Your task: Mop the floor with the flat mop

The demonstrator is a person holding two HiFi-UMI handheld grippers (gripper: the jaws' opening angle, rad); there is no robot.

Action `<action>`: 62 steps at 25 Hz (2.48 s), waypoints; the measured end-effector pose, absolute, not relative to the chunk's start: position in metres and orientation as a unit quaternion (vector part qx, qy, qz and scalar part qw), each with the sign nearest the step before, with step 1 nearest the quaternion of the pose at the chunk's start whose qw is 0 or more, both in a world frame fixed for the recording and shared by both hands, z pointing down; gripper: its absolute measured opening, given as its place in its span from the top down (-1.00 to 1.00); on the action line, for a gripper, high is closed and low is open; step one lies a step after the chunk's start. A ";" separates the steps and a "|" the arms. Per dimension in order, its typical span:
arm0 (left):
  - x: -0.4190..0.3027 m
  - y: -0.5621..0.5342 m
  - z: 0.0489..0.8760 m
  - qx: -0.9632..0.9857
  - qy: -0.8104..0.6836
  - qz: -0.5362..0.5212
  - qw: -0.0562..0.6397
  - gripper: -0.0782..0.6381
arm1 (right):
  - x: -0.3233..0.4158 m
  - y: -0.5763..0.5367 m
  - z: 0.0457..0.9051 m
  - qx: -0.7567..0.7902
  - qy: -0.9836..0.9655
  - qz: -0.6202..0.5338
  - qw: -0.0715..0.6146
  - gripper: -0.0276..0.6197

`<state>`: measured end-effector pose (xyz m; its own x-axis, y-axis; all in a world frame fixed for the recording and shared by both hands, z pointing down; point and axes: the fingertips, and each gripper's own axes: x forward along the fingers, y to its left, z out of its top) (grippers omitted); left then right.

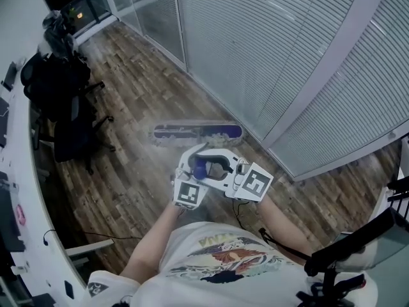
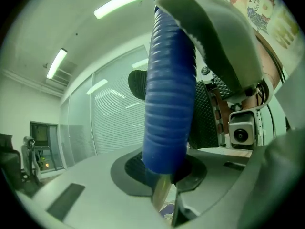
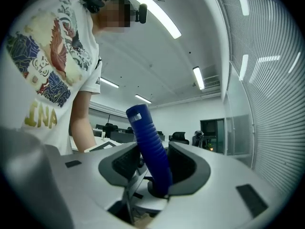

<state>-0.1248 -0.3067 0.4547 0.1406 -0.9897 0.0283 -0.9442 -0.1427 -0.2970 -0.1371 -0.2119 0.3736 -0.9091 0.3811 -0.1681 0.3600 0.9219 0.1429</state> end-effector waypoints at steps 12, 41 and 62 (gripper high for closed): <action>0.013 -0.214 0.448 -0.754 0.635 -0.127 0.107 0.62 | 0.003 -0.125 0.371 0.217 0.971 0.005 0.096 0.35; 0.004 -0.207 0.478 -0.729 0.659 -0.140 0.124 0.63 | -0.003 -0.119 0.400 0.254 0.962 -0.012 0.097 0.30; -0.232 -0.379 0.482 -0.751 0.632 -0.154 0.115 0.63 | -0.244 -0.293 0.410 0.218 0.973 -0.044 0.067 0.26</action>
<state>-0.2318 -0.3790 0.4816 0.1542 -0.9844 0.0852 -0.9133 -0.1749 -0.3677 -0.2438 -0.2928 0.4102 -0.8962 0.4178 -0.1496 0.4296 0.9013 -0.0562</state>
